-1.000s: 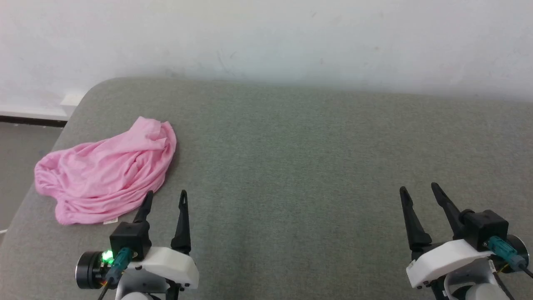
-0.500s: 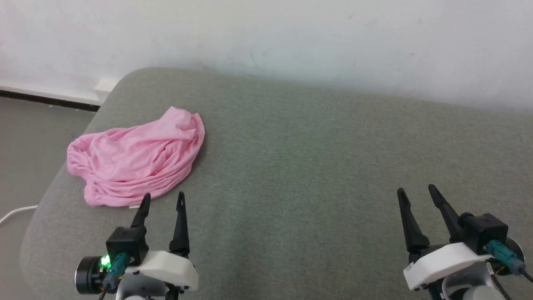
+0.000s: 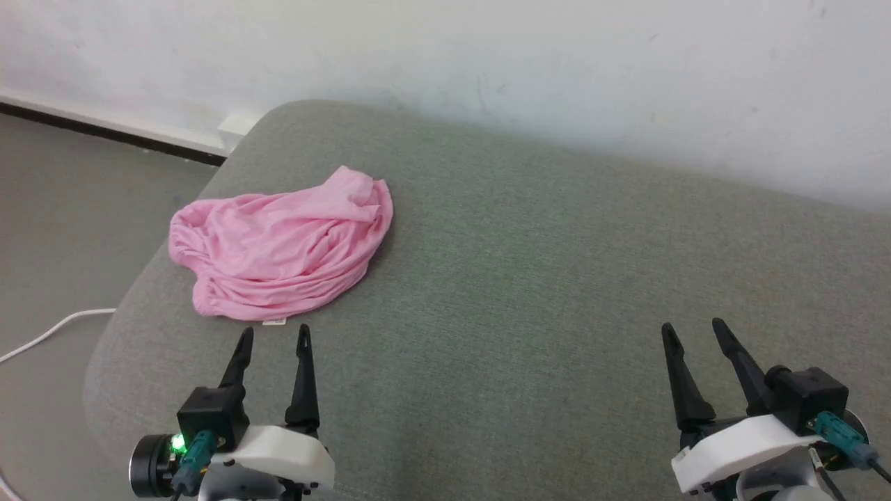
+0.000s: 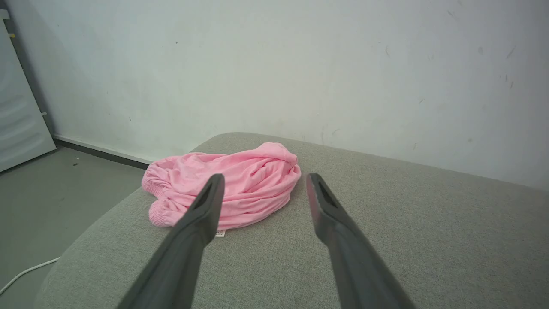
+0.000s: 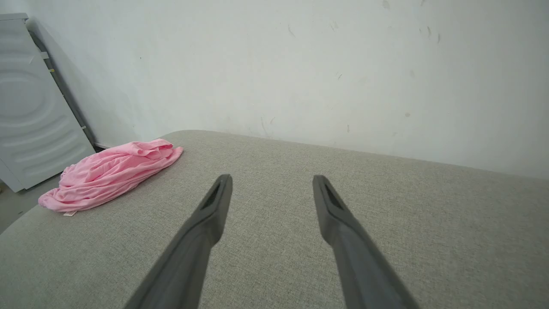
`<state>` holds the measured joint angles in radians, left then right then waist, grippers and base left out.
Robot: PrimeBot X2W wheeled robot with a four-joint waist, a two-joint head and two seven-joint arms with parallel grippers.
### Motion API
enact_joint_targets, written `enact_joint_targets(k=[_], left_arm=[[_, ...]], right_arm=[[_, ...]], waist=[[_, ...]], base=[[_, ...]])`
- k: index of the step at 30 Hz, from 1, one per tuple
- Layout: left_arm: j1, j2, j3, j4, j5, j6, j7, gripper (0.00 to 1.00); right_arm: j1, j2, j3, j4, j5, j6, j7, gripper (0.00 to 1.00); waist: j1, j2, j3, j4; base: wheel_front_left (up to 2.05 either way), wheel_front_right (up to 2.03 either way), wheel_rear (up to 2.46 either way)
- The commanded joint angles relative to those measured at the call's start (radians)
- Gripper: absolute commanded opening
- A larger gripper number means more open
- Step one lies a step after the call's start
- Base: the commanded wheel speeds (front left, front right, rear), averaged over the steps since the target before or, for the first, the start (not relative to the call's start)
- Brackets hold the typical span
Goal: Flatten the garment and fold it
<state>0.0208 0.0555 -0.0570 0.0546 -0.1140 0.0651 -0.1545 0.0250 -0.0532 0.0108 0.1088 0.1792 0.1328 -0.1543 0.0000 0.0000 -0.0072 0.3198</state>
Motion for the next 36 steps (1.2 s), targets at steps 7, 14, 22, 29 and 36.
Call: enact_joint_targets(k=[7,14,22,29,36], left_arm=[[0.022,-0.004,-0.001,0.005,-0.015,0.016,-0.023,1.00],[0.026,-0.004,-0.006,0.008,-0.027,0.024,-0.038,1.00],[0.032,-0.004,-0.013,0.013,-0.037,0.032,-0.055,1.00],[0.036,-0.005,-0.015,0.013,-0.046,0.042,-0.069,1.00],[0.040,-0.005,-0.024,0.014,-0.050,0.053,-0.084,1.00]], right_arm=[[0.014,0.002,0.013,0.012,0.025,-0.001,-0.024,1.00],[0.018,0.002,0.019,0.024,0.037,-0.002,-0.038,1.00],[0.024,0.002,0.024,0.038,0.056,-0.002,-0.055,1.00],[0.025,0.003,0.028,0.047,0.064,-0.002,-0.070,1.00],[0.026,0.003,0.027,0.052,0.072,-0.002,-0.084,1.00]], waist=[[0.0000,0.0000,-0.002,0.048],[0.0000,0.0000,-0.001,0.081],[0.0000,0.0000,-0.006,0.117],[0.0000,0.0000,-0.008,0.146],[0.0000,0.0000,-0.009,0.173]], base=[[0.00,0.00,0.00],[0.00,0.00,0.00],[0.00,0.00,0.00],[0.00,0.00,0.00],[0.00,0.00,0.00]])
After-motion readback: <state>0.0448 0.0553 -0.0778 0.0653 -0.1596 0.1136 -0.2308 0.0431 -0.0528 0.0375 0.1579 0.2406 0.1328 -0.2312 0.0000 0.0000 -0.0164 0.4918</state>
